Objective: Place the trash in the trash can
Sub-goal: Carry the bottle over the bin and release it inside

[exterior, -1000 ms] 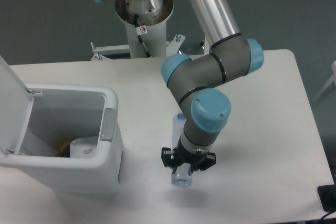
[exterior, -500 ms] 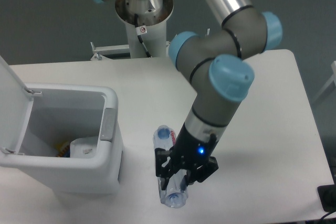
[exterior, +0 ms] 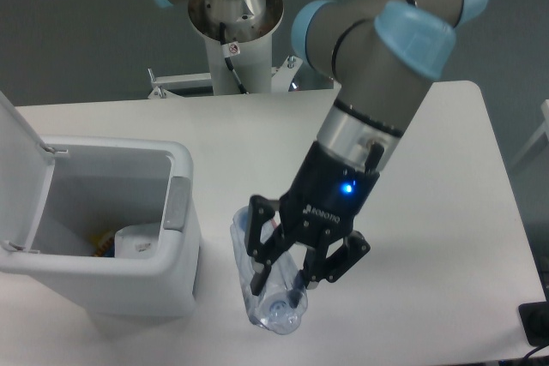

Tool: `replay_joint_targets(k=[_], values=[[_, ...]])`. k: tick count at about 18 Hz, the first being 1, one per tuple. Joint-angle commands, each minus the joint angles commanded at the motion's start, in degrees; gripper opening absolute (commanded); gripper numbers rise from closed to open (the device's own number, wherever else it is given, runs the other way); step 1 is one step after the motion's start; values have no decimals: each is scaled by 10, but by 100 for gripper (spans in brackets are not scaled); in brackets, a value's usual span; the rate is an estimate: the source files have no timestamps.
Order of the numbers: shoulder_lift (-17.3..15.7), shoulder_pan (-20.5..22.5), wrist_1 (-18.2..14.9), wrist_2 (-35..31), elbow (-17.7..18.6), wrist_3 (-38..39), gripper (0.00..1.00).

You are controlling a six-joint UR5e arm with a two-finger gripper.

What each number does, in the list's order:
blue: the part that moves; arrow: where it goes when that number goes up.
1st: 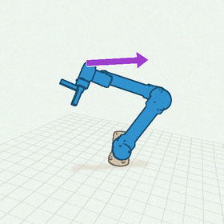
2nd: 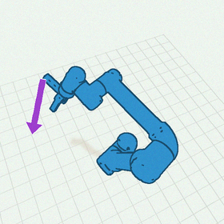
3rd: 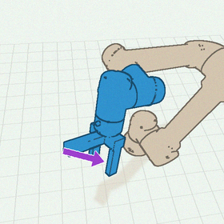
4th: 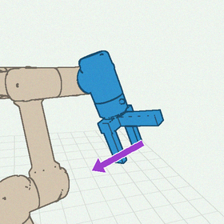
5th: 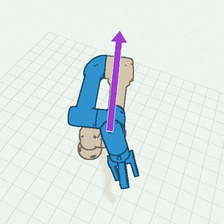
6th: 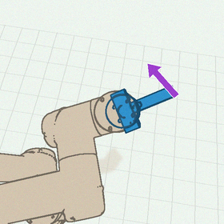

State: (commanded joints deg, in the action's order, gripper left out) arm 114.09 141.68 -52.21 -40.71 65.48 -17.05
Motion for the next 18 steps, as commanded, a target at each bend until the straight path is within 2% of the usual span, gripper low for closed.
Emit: replay_joint_targets(k=[6, 9, 13, 15, 18], values=[[-27, -11, 4, 93, 1, -4, 49], [-26, -38, 9, 114, 11, -12, 49], [-39, -71, 18, 112, 63, -25, 49], [-48, -76, 44, 109, 95, -27, 49], [-59, -85, 46, 96, 114, -29, 49]])
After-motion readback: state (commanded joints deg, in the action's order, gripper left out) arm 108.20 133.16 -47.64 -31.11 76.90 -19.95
